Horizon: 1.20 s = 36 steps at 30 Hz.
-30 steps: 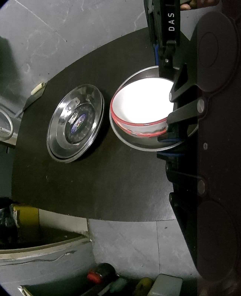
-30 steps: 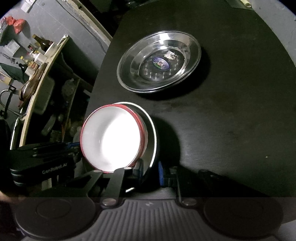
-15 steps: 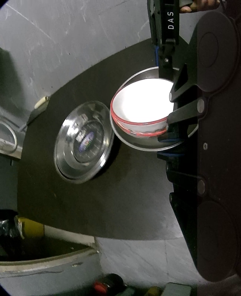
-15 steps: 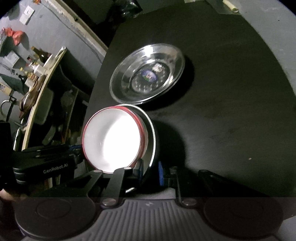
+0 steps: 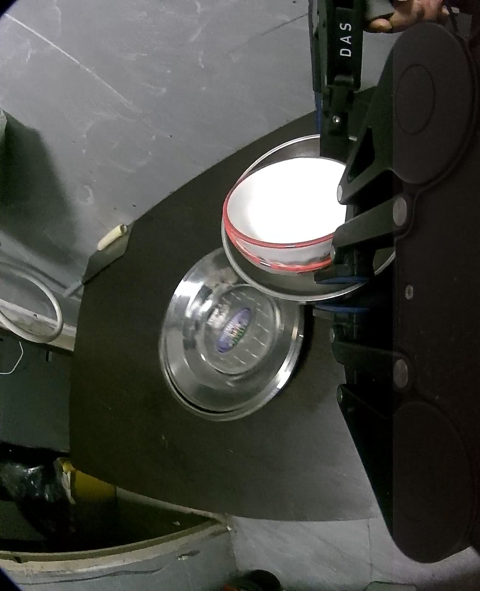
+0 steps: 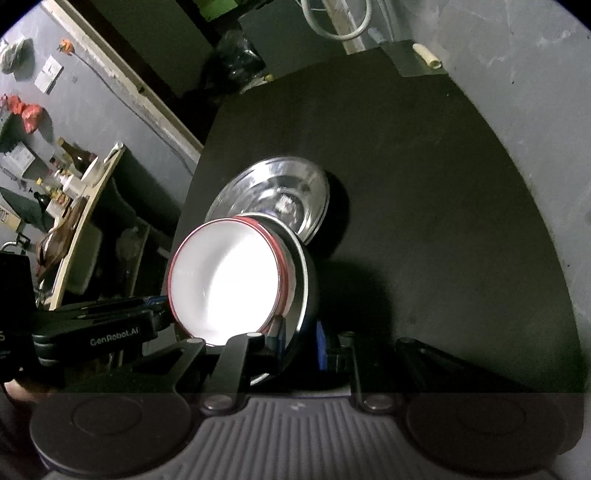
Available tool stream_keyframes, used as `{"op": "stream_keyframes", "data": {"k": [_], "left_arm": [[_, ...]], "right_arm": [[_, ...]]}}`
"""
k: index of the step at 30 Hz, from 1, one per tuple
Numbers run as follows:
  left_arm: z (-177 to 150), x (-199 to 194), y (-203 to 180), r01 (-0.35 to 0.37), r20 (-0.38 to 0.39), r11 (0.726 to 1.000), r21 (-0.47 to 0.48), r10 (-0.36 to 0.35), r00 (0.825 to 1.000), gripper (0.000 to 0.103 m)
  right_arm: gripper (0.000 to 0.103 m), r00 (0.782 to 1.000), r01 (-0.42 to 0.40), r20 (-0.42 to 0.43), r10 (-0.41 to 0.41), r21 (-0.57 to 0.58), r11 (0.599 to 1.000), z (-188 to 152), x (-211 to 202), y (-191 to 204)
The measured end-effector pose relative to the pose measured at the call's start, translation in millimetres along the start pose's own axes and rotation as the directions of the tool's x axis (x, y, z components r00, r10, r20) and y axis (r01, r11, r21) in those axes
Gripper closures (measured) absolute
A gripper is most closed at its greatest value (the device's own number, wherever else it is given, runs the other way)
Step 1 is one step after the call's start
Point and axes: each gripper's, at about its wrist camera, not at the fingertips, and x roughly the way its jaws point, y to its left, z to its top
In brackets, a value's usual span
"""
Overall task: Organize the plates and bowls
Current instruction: 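Lift the nested bowls with both grippers and carry them over the steel plates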
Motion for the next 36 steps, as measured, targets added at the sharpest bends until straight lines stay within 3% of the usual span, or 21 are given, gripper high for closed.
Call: {"op": "stream_keyframes", "data": {"k": [22,36], "left_arm": [[57,24,19,-0.037,0.085,0.995,-0.097,0.046,0.995,0.095],[67,36,35,-0.092,0.083,0.984,-0.152,0.105,0.991,0.095]], "right_arm": [[0.082,0.999,-0.025,-0.027,0.022,-0.097,0.995,68,29,4],[0.082,0.997,-0.058,-0.062,0.05,-0.14,0.988,88,54,14]]}}
